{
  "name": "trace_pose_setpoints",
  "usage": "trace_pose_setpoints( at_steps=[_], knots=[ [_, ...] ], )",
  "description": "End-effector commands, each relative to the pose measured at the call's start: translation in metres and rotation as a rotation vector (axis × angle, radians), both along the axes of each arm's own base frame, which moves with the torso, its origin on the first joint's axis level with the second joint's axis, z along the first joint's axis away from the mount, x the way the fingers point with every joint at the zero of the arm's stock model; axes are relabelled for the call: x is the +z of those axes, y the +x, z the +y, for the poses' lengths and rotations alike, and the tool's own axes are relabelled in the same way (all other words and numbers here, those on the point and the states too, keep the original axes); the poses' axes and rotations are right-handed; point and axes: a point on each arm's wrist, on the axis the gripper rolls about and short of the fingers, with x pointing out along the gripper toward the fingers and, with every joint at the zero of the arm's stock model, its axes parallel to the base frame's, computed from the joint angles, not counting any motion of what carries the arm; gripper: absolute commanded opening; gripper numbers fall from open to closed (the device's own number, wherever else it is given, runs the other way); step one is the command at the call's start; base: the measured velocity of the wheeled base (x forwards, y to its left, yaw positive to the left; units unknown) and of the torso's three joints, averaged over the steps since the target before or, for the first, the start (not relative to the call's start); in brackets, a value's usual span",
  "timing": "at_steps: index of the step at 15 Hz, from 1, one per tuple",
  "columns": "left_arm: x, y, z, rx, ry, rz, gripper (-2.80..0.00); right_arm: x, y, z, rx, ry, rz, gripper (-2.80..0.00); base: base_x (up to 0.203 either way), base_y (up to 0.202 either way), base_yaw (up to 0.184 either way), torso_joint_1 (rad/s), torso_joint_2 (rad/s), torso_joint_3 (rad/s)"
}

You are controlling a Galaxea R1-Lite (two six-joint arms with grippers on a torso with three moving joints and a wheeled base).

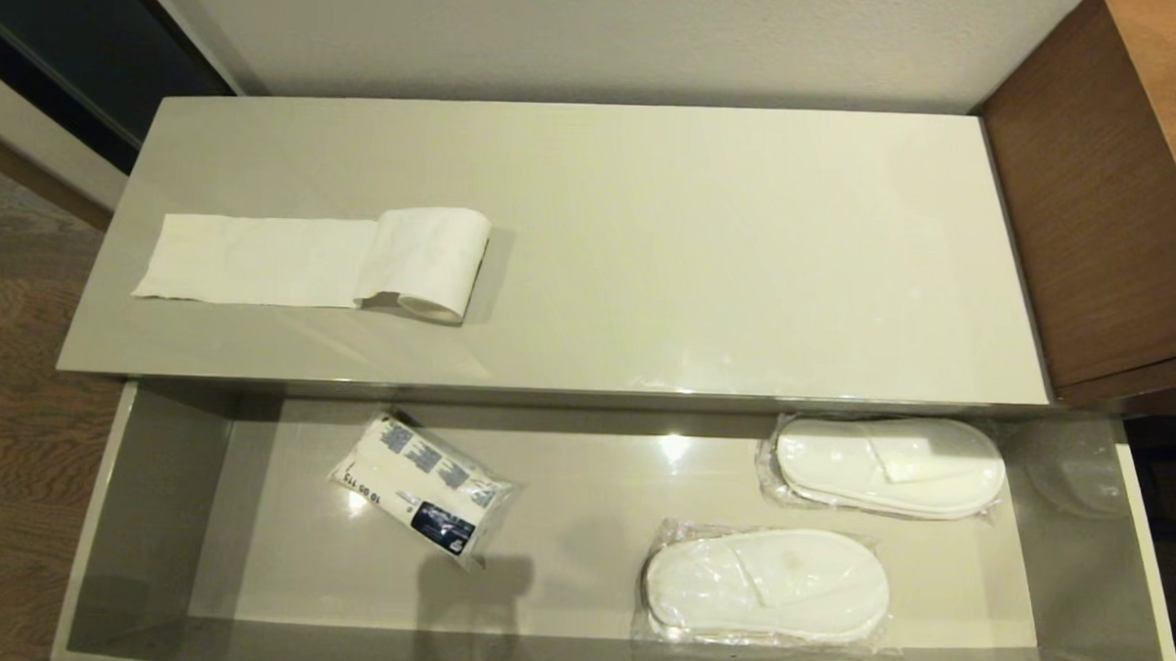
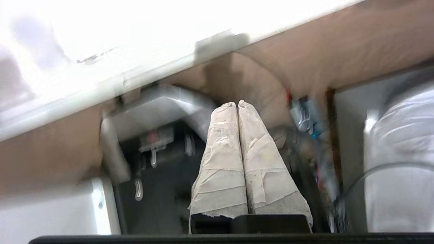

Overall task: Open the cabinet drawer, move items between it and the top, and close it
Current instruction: Close the drawer

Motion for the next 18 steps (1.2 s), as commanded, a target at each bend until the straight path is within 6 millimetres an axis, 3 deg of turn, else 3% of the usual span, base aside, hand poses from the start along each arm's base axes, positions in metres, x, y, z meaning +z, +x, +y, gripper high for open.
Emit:
trace_pose_setpoints(
  at_steps=[1, 3, 7, 9, 11, 15, 18],
  knots=[
    [-0.001, 0.000, 0.000, 0.001, -0.001, 0.006, -2.80, -0.002, 0.008, 0.001, -0.006, -0.030, -0.023, -2.80, 0.000, 0.000, 0.000, 0.000, 0.00, 0.000],
    [-0.001, 0.000, 0.000, 0.001, -0.001, 0.006, -2.80, -0.002, 0.008, 0.001, -0.005, -0.031, -0.023, -2.80, 0.000, 0.000, 0.000, 0.000, 0.00, 0.000],
    [-0.001, -0.001, 0.000, -0.001, -0.001, 0.006, -2.80, -0.003, 0.043, -0.006, 0.007, -0.062, -0.069, -2.80, 0.000, 0.000, 0.000, 0.000, 0.00, 0.000],
    [-0.002, -0.001, 0.000, -0.001, -0.001, 0.008, -2.80, -0.004, 0.043, -0.006, 0.013, -0.066, -0.070, -2.80, 0.000, 0.000, 0.000, 0.000, 0.00, 0.000],
    [-0.002, 0.000, 0.000, -0.001, 0.000, 0.008, -2.80, -0.023, 0.043, -0.005, 0.073, -0.065, -0.010, -2.80, 0.000, 0.000, 0.000, 0.000, 0.00, 0.000],
    [-0.002, -0.002, 0.000, -0.001, 0.000, 0.005, -2.80, -0.019, 0.040, -0.003, 0.248, -0.102, 0.040, -2.80, 0.000, 0.000, 0.000, 0.000, 0.00, 0.000],
    [-0.003, -0.001, 0.000, -0.001, 0.000, 0.008, -2.80, -0.024, 0.021, 0.002, 0.382, -0.048, 0.281, -2.80, 0.000, 0.000, 0.000, 0.000, 0.00, 0.000]
  ],
)
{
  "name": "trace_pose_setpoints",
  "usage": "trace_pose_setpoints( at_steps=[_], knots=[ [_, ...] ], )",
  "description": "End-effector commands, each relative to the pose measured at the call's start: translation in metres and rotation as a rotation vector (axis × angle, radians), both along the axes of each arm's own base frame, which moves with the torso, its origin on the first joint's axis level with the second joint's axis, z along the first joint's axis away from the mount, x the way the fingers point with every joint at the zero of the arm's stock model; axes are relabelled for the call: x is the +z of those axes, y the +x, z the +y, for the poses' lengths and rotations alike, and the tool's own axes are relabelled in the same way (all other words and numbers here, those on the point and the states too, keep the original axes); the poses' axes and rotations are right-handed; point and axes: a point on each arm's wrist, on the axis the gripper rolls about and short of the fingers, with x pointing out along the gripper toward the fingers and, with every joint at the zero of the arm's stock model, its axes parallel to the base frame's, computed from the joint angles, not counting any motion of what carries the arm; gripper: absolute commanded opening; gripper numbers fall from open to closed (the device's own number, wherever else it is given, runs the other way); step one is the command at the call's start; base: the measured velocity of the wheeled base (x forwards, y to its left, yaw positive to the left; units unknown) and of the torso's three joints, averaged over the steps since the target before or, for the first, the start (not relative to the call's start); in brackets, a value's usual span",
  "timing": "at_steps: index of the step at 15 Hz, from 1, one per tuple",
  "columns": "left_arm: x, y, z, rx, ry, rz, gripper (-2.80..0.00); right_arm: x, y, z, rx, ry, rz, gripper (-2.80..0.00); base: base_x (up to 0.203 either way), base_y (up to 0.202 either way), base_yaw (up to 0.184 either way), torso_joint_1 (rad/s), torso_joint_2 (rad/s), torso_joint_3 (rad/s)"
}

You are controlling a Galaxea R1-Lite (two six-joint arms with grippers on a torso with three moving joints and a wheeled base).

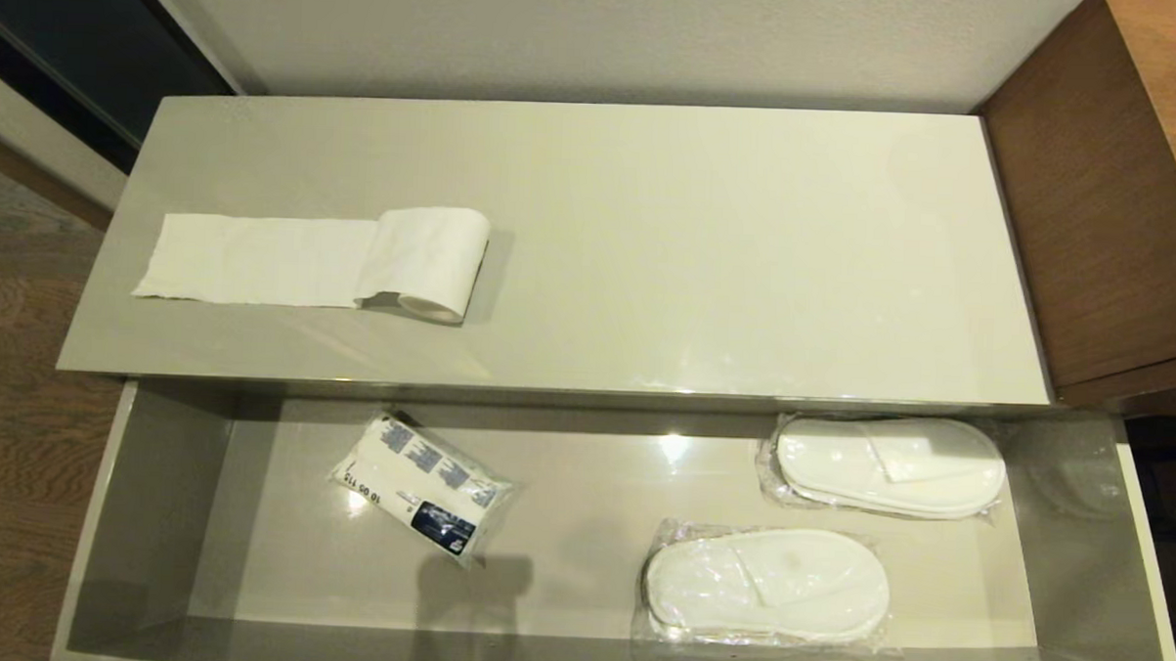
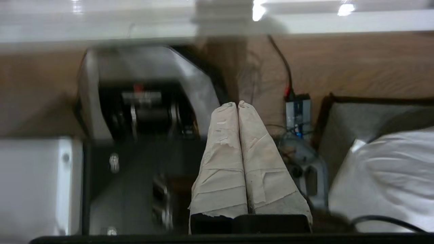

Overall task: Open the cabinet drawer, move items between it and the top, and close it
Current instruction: Close the drawer

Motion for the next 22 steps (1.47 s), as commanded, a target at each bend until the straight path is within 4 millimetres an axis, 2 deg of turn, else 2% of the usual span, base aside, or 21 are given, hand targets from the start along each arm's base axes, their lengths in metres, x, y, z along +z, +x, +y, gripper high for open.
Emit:
trace_pose_setpoints(
  at_steps=[1, 3, 6, 10, 13, 15, 20, 22],
  knots=[
    [-0.001, 0.000, 0.000, 0.001, -0.002, 0.006, -2.80, -0.006, -0.010, 0.002, 0.043, 0.021, 0.184, -2.80, 0.000, 0.000, 0.000, 0.000, 0.00, 0.000],
    [-0.002, 0.001, 0.000, 0.001, -0.002, 0.010, -2.80, -0.004, -0.011, 0.002, 0.038, 0.036, 0.270, -2.80, 0.000, 0.000, 0.000, 0.000, 0.00, 0.000],
    [-0.003, 0.002, 0.000, 0.000, -0.003, 0.014, -2.80, -0.004, -0.010, 0.002, 0.037, 0.032, 0.268, -2.80, 0.000, 0.000, 0.000, 0.000, 0.00, 0.000],
    [-0.003, 0.001, -0.001, -0.029, -0.018, 0.015, -2.80, 0.004, 0.015, -0.002, 0.047, 0.023, 0.139, -2.80, 0.000, 0.000, 0.000, 0.000, 0.00, 0.000],
    [-0.003, 0.002, -0.001, -0.030, -0.017, 0.018, -2.80, 0.014, 0.054, -0.010, 0.008, 0.015, 0.097, -2.80, 0.000, 0.000, 0.000, 0.000, 0.00, 0.000],
    [-0.003, 0.002, -0.001, -0.031, -0.017, 0.019, -2.80, 0.012, 0.066, -0.013, -0.007, 0.020, 0.105, -2.80, 0.000, 0.000, 0.000, 0.000, 0.00, 0.000],
    [-0.004, 0.003, -0.001, -0.036, -0.020, 0.020, -2.80, -0.008, 0.063, -0.014, -0.051, -0.033, 0.233, -2.80, 0.000, 0.000, 0.000, 0.000, 0.00, 0.000],
    [-0.004, 0.002, -0.001, -0.044, -0.026, 0.019, -2.80, -0.008, 0.065, -0.014, -0.056, -0.031, 0.267, -2.80, 0.000, 0.000, 0.000, 0.000, 0.00, 0.000]
  ],
)
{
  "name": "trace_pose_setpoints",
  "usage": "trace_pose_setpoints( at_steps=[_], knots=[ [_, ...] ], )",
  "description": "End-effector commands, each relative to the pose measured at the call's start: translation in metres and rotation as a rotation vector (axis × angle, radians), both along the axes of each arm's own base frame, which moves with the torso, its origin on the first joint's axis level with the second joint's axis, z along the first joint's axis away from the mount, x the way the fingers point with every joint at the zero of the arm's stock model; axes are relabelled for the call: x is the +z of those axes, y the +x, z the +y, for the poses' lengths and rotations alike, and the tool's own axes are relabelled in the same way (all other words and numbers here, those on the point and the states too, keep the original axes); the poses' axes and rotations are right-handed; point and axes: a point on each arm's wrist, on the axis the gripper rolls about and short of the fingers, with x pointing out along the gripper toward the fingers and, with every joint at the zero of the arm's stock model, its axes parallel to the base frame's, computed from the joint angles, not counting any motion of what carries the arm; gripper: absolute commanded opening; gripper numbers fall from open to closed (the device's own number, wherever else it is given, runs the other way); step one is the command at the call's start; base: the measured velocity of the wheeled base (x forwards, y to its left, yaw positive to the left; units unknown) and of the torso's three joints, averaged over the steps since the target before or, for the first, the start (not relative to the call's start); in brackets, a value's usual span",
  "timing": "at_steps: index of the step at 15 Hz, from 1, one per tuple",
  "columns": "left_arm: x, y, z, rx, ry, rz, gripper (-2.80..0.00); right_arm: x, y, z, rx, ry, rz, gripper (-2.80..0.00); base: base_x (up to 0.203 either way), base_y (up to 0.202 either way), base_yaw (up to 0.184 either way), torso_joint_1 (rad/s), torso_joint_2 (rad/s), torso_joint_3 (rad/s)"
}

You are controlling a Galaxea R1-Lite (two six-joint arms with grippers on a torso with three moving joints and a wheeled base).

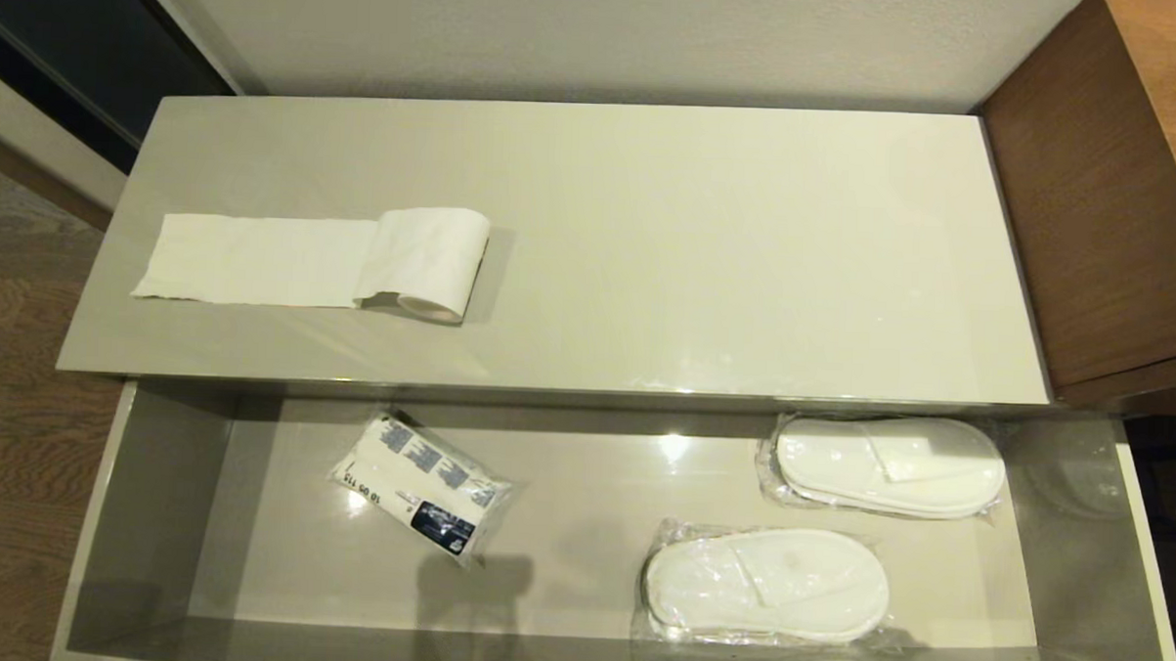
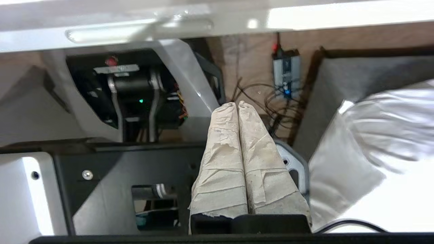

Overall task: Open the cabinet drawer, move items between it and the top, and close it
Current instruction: Close the drawer

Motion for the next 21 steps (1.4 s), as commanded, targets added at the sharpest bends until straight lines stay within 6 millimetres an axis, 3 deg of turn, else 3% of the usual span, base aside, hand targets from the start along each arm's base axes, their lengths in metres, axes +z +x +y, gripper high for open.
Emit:
trace_pose_setpoints(
  at_steps=[1, 3, 11, 16, 21],
  knots=[
    [0.000, 0.000, 0.000, 0.000, -0.003, 0.004, -2.80, -0.002, 0.003, -0.001, -0.005, 0.011, 0.108, -2.80, 0.000, 0.000, 0.000, 0.000, 0.00, 0.000],
    [0.000, 0.000, 0.000, 0.000, -0.003, 0.003, -2.80, -0.003, -0.002, 0.000, 0.014, 0.012, 0.213, -2.80, 0.000, 0.000, 0.000, 0.000, 0.00, 0.000],
    [-0.001, 0.000, 0.000, -0.003, -0.002, 0.009, -2.80, -0.011, 0.006, -0.001, 0.032, 0.029, 0.303, -2.80, 0.000, 0.000, 0.000, 0.000, 0.00, 0.000],
    [-0.004, -0.001, 0.000, -0.005, 0.000, 0.014, -2.80, 0.010, -0.020, 0.003, -0.015, -0.028, -0.085, -2.80, 0.000, 0.000, 0.000, 0.000, 0.00, 0.000],
    [-0.005, -0.007, -0.001, -0.045, -0.017, -0.003, -2.80, 0.024, -0.069, 0.012, -0.094, -0.036, -0.505, -2.80, 0.000, 0.000, 0.000, 0.000, 0.00, 0.000]
  ],
)
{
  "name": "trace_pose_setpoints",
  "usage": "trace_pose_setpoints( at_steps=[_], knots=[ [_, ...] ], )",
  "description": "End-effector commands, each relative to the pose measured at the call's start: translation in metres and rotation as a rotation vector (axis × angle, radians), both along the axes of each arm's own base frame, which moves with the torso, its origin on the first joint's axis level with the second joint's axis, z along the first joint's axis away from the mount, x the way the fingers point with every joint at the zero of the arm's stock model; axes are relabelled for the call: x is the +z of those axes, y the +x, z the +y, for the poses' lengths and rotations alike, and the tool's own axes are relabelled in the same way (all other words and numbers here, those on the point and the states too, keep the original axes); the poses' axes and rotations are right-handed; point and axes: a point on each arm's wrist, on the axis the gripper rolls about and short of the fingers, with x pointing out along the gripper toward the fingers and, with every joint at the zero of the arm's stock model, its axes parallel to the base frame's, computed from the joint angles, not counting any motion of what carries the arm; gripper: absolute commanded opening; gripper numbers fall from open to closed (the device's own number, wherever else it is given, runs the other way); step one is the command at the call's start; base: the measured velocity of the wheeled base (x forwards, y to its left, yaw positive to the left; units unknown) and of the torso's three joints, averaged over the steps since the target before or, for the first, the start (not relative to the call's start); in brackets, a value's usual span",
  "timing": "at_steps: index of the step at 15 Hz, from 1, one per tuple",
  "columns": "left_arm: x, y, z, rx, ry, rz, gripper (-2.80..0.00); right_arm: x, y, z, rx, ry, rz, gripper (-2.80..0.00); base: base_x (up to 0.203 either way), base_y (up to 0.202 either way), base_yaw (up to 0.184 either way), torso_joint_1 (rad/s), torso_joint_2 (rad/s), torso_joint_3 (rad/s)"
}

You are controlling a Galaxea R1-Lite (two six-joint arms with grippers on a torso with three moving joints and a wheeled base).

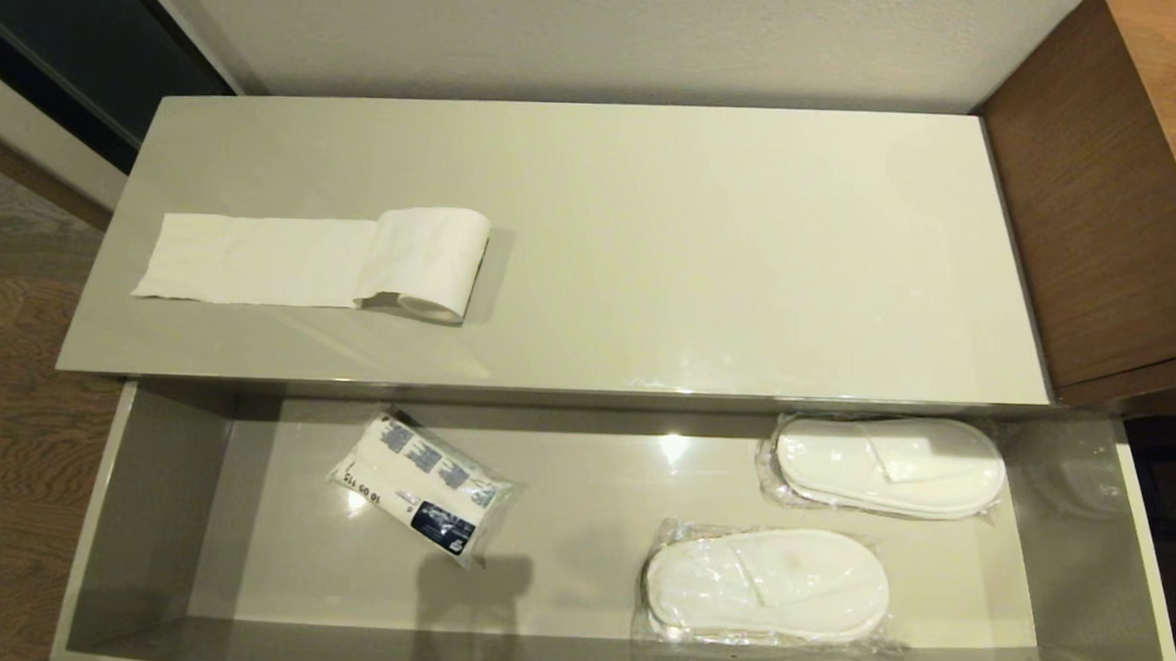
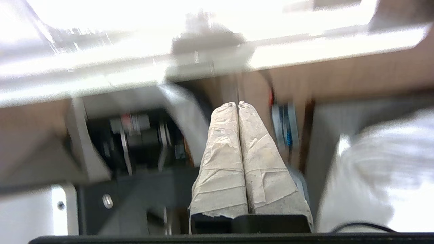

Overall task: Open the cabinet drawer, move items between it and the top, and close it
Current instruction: Close the drawer

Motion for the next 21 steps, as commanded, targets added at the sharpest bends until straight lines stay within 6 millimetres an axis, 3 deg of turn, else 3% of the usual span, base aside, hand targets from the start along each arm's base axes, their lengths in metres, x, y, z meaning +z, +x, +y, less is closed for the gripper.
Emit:
trace_pose_setpoints(
  at_steps=[1, 2, 6, 8, 11, 14, 16, 21],
  knots=[
    [-0.001, -0.007, 0.000, -0.012, -0.008, -0.007, -2.80, 0.004, -0.031, 0.006, -0.006, -0.025, -0.227, -2.80, 0.000, 0.000, 0.000, 0.000, 0.00, 0.000],
    [-0.002, -0.010, -0.001, -0.014, -0.009, -0.008, -2.80, 0.016, -0.036, 0.007, -0.002, -0.031, -0.268, -2.80, 0.000, 0.000, 0.000, 0.000, 0.00, 0.000],
    [-0.004, -0.015, -0.001, -0.020, 0.001, -0.007, -2.80, 0.029, -0.036, 0.003, 0.023, -0.046, -0.263, -2.80, 0.000, 0.000, 0.000, 0.000, 0.00, 0.000],
    [-0.009, -0.026, -0.001, -0.043, 0.010, -0.022, -2.80, 0.019, -0.046, 0.002, 0.071, -0.067, -0.301, -2.80, 0.000, 0.000, 0.000, 0.000, 0.00, 0.000],
    [-0.014, -0.038, -0.002, -0.075, 0.002, -0.061, -2.80, -0.021, -0.063, -0.002, 0.119, -0.170, -0.355, -2.80, 0.000, 0.000, 0.000, 0.000, 0.00, 0.000],
    [-0.020, -0.046, -0.002, -0.090, 0.020, -0.109, -2.80, -0.025, -0.060, -0.004, 0.099, -0.198, -0.362, -2.80, 0.000, 0.000, 0.000, 0.000, 0.00, 0.000],
    [-0.033, -0.056, -0.002, -0.131, 0.157, -0.187, -2.80, -0.029, -0.045, -0.004, 0.070, -0.176, -0.462, -2.80, 0.000, 0.000, 0.000, 0.000, 0.00, 0.000],
    [-0.043, -0.049, 0.000, -0.072, 0.288, -0.232, -2.80, -0.046, -0.017, -0.004, 0.089, -0.185, -0.717, -2.80, 0.000, 0.000, 0.000, 0.000, 0.00, 0.000]
  ],
)
